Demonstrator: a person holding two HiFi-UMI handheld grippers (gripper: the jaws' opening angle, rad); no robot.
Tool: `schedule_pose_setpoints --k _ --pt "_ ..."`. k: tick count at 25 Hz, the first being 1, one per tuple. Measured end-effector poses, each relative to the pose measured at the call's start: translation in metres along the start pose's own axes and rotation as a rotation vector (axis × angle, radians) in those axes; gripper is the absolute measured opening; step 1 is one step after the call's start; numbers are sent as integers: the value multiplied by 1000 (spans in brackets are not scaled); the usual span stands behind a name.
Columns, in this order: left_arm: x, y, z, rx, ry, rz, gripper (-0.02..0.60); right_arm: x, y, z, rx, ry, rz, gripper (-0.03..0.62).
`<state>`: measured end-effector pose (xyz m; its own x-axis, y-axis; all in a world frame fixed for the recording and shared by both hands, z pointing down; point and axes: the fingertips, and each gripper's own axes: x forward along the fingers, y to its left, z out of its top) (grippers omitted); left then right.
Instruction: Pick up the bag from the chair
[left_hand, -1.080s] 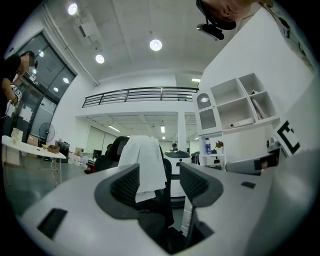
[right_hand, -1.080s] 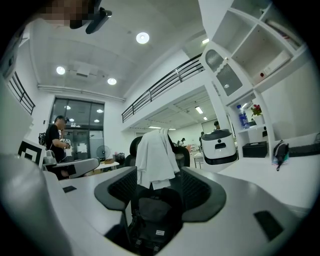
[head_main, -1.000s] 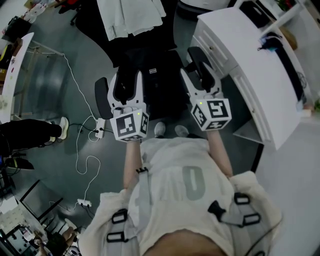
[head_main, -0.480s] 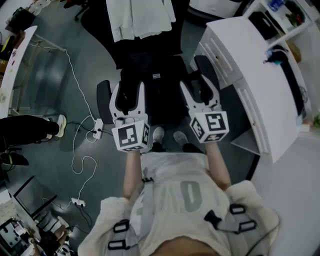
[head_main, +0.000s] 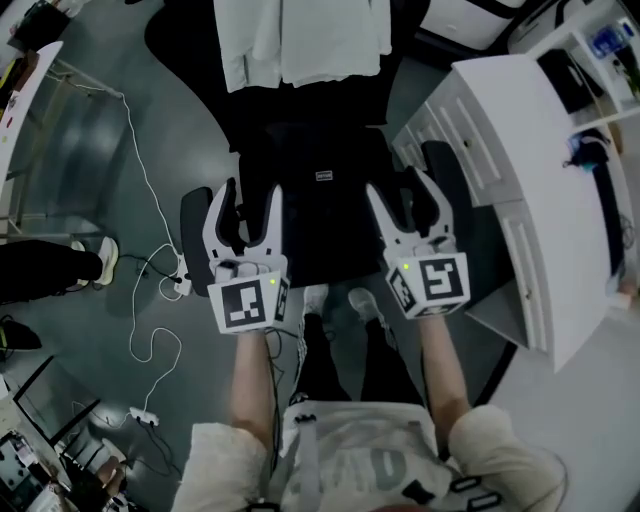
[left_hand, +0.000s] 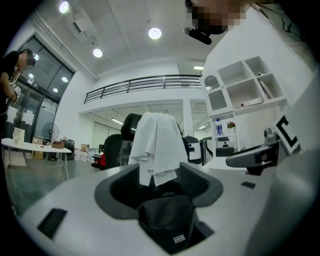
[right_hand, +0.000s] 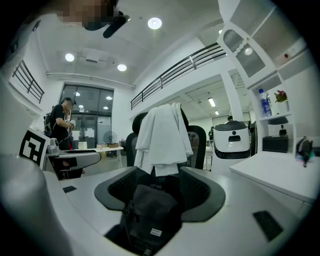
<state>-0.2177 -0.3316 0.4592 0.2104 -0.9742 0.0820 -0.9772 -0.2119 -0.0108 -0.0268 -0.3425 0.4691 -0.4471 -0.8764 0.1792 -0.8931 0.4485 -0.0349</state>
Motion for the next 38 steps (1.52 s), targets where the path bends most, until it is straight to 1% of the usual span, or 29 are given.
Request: schedule_pose_setpoints --k 7,13,16,21,25,27,29,31,34,38 --pt "34 24 -104 17 31 12 233 54 -19 -82 -3 21 -24 244" --pt "42 32 -207 -12 93 48 233 89 -17 -171 2 66 -10 244" --pt "49 32 -243 -20 116 59 233 98 -21 -206 -2 84 -9 244" --pt "47 27 -290 -25 179 63 233 99 -26 -255 8 137 -15 244" --pt "50 30 -307 -48 217 72 239 101 -27 -274 -4 172 -11 244" --pt "56 34 -314 -38 240 70 247 106 -29 -283 7 201 -9 244" --pt "68 40 -325 6 272 58 256 116 -34 -295 32 245 -16 244" --pt "81 48 -336 26 306 58 261 129 -40 -309 46 289 -26 245" --pt "99 56 -354 14 354 67 262 147 -49 -334 64 361 -38 250" --pt "107 58 -379 -7 423 61 262 164 -54 -367 131 466 -44 250"
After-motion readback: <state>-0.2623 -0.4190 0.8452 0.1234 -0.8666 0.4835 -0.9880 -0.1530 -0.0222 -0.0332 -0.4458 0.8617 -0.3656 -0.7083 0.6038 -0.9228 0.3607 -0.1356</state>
